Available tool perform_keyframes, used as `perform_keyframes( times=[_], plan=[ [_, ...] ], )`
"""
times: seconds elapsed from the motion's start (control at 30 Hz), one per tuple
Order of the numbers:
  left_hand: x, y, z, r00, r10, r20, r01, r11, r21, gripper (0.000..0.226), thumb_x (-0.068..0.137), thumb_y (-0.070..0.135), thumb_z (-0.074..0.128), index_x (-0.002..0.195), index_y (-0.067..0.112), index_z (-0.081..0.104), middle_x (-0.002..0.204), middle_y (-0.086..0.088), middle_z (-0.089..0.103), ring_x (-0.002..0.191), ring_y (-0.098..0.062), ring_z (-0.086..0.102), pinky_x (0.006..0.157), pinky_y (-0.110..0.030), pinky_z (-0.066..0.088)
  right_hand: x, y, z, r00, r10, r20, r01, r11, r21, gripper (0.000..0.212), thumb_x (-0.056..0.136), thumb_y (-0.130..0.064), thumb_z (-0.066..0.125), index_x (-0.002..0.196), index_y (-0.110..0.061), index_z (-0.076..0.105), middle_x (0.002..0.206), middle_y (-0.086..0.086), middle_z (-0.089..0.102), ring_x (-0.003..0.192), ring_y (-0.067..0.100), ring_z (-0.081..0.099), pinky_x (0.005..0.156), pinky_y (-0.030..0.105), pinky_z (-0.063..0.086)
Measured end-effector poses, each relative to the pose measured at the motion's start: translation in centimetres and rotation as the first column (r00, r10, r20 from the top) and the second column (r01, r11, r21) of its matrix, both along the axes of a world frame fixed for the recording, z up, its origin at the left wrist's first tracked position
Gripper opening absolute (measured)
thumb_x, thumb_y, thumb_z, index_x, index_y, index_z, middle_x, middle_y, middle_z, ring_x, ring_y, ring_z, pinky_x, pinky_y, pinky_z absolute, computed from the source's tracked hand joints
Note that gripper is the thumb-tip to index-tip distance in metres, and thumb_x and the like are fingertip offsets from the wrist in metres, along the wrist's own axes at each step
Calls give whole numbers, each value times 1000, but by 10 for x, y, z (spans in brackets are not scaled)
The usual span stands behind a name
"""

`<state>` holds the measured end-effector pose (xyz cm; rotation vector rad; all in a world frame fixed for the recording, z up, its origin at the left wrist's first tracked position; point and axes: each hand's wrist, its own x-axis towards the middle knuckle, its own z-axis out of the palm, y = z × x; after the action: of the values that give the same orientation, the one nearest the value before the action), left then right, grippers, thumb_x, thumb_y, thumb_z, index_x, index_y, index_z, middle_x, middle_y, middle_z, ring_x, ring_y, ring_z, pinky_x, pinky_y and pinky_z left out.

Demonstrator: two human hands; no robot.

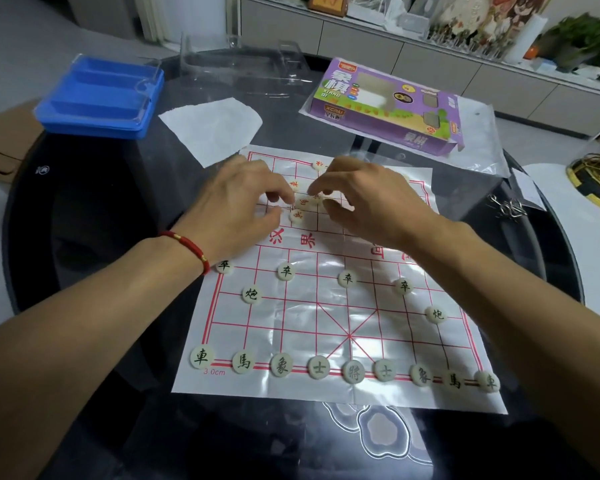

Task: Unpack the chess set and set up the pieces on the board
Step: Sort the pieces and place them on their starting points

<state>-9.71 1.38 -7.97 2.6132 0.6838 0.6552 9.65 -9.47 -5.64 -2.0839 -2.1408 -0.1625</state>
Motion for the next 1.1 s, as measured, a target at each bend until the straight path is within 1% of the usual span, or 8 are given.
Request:
perform_keyframes(
  times=[0.1,0.3,0.53,0.63,0.7,0.93,1.03,1.1],
  plan=[
    [1,-1,-1,991,-103,-83,105,994,27,28,92,20,69,117,31,74,103,7,54,101,-11,41,82,-28,41,7,-3,-2,1000,-23,-8,23,1000,6,33,95,-20,63,127,-27,67,122,0,61,96,20,62,69,40,57],
    [3,3,3,988,-26,-154,43,993,107,28,92,32,69,119,32,73,106,4,53,102,-14,44,80,-28,41,11,-4,-5,999,-16,-34,16,1000,-15,31,95,-21,61,125,-28,69,122,-2,63,94,17,62,70,41,57],
    [12,0,2,994,30,-108,-18,994,110,24,88,34,74,110,25,78,114,7,73,103,-7,43,86,-29,43,2,0,-7,995,-23,-100,28,998,48,27,97,-23,61,123,-22,70,118,1,63,95,18,61,68,29,46],
    [16,-2,2,992,78,-96,-73,996,55,23,87,34,75,107,25,79,111,1,73,107,-15,54,87,-31,46,-4,5,-9,996,-3,-85,5,1000,26,32,94,-31,68,126,-24,69,118,4,60,104,22,58,73,37,51],
    [17,-3,2,990,99,-102,-94,994,57,22,87,35,75,107,27,79,111,-2,71,108,-17,54,86,-32,46,-7,7,-11,999,10,-50,-9,1000,16,35,91,-31,73,126,-24,70,114,6,59,101,24,56,70,34,47],
    [18,-3,-4,989,129,-71,-126,991,38,27,87,38,75,113,34,69,107,-2,65,99,-18,55,83,-28,41,-9,8,-12,997,57,-56,-54,997,50,22,94,-25,69,114,-16,71,107,7,60,94,25,56,69,39,49],
    [22,-4,-6,988,140,-60,-138,990,30,35,86,36,76,118,31,64,106,-3,64,99,-18,58,83,-26,40,2,5,-4,997,27,-72,-21,997,80,21,94,-26,67,112,-17,70,109,5,60,93,20,56,70,33,49],
    [22,-4,-7,988,146,-50,-144,989,37,34,85,37,76,117,30,65,105,-2,64,97,-15,57,84,-26,43,14,1,2,994,-19,-104,28,996,89,20,95,-25,66,112,-16,70,110,2,63,89,11,53,70,19,45]
  ],
)
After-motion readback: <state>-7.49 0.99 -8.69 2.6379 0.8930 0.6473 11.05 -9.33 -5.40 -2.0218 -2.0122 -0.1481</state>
